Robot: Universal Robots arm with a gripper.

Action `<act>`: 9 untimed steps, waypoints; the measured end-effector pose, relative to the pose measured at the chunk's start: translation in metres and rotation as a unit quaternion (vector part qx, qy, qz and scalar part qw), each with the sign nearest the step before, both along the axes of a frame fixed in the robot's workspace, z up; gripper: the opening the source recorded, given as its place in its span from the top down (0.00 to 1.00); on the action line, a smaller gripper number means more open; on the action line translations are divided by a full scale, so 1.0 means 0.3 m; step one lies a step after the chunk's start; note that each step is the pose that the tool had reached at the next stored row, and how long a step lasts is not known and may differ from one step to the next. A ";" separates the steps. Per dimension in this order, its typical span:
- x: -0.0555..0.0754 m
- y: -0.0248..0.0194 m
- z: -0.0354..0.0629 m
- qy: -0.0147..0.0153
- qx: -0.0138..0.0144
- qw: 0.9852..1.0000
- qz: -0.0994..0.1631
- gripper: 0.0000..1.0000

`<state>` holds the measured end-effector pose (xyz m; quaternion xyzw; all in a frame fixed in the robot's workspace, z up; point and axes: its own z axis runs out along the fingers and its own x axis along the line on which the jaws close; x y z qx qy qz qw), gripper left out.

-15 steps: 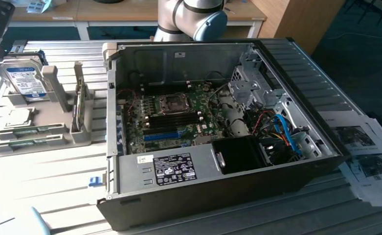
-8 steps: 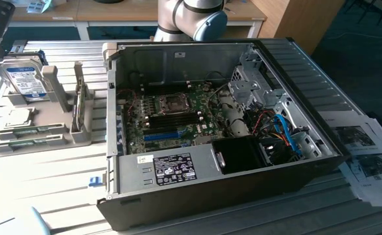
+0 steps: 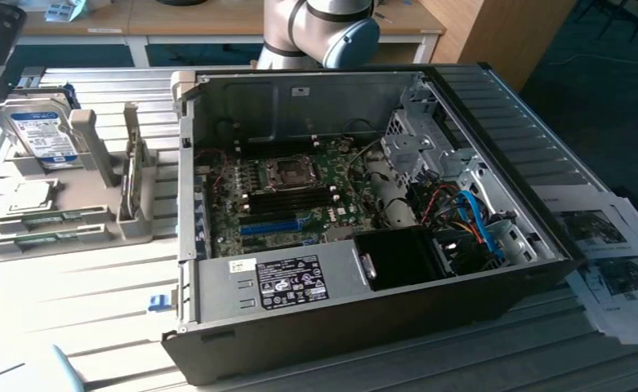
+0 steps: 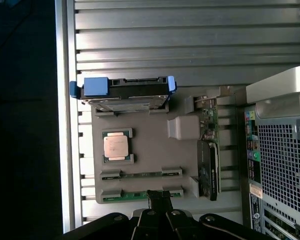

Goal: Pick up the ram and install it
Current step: 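Pick up the ram and move it above insertion slot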

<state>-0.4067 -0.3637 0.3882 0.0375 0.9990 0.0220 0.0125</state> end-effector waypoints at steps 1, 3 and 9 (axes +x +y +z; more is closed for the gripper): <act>0.000 0.000 -0.002 0.000 0.000 1.000 0.000 0.90; 0.000 0.000 -0.007 0.000 0.000 1.000 0.000 0.90; -0.001 -0.001 -0.030 0.000 0.000 1.000 0.000 0.90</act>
